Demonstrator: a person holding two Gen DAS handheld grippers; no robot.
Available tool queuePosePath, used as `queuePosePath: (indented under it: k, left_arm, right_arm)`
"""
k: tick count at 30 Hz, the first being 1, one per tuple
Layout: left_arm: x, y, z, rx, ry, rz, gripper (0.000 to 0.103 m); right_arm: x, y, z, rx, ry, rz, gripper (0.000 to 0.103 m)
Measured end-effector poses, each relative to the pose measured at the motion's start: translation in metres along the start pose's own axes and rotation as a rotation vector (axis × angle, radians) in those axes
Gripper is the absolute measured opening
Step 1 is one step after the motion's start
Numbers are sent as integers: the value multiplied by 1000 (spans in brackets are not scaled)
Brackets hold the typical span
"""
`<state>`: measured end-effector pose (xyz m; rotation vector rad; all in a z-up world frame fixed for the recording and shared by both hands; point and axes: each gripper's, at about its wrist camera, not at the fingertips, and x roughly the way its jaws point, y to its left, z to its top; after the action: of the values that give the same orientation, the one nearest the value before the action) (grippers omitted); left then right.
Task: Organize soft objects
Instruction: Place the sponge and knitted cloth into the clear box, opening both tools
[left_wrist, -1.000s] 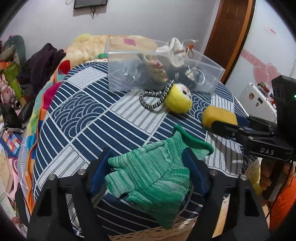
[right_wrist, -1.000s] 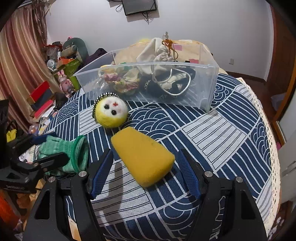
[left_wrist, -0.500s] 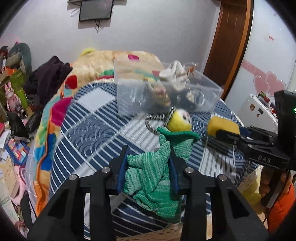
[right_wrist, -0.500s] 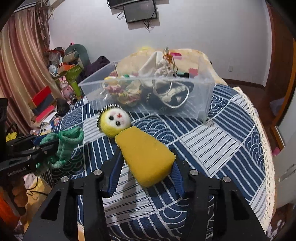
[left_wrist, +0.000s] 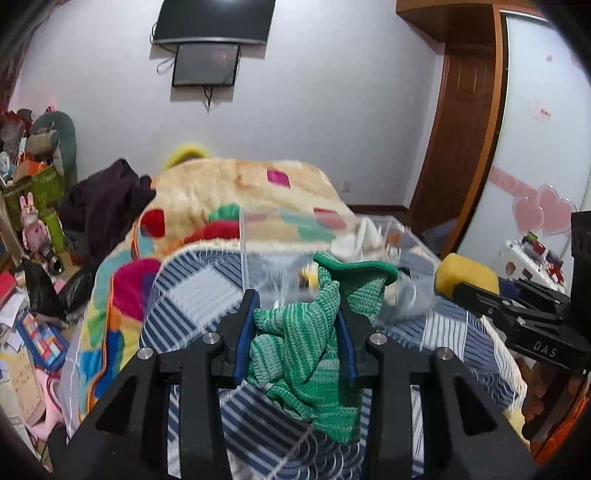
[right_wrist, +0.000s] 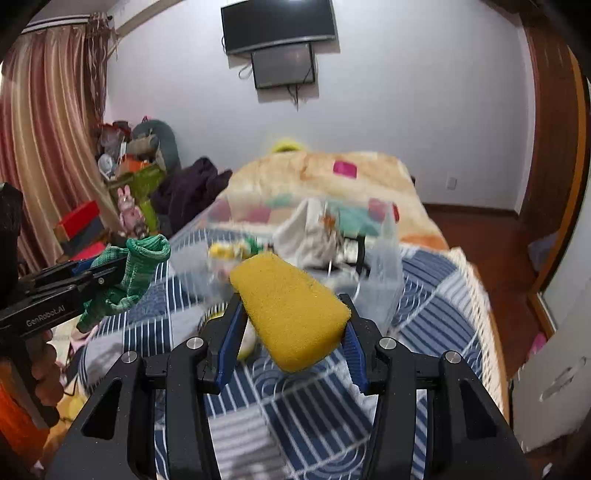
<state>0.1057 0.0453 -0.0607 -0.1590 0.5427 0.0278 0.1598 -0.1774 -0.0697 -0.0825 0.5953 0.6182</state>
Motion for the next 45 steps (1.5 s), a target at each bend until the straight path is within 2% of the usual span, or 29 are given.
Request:
queuePosePath:
  k: [5, 12, 16, 21, 26, 37, 39, 42, 45]
  left_arm:
    - [12, -1, 20, 11, -37, 30, 39]
    - [45, 1, 38, 21, -14, 66, 39]
    - [65, 4, 41, 13, 27, 63, 39]
    - [93, 4, 42, 36, 78, 95, 39]
    - [118, 11, 41, 12, 147, 81, 39]
    - [138, 1, 43, 55, 157, 106, 40]
    - [140, 1, 42, 64, 158, 109, 42]
    - [137, -2, 40, 84, 144, 135, 51]
    - [134, 0, 39, 76, 144, 112, 56]
  right_arm:
    - [5, 4, 15, -6, -32, 2, 46]
    - [26, 9, 31, -18, -35, 11, 46]
    - [42, 11, 38, -22, -12, 23, 46]
    - [59, 15, 36, -20, 32, 42, 46]
    - [77, 15, 34, -9, 83, 52, 46]
    - [108, 15, 36, -29, 174, 44, 46]
    - [113, 16, 35, -34, 189, 40, 46]
    - [112, 16, 34, -30, 184, 36, 46]
    - [110, 14, 33, -36, 190, 36, 50]
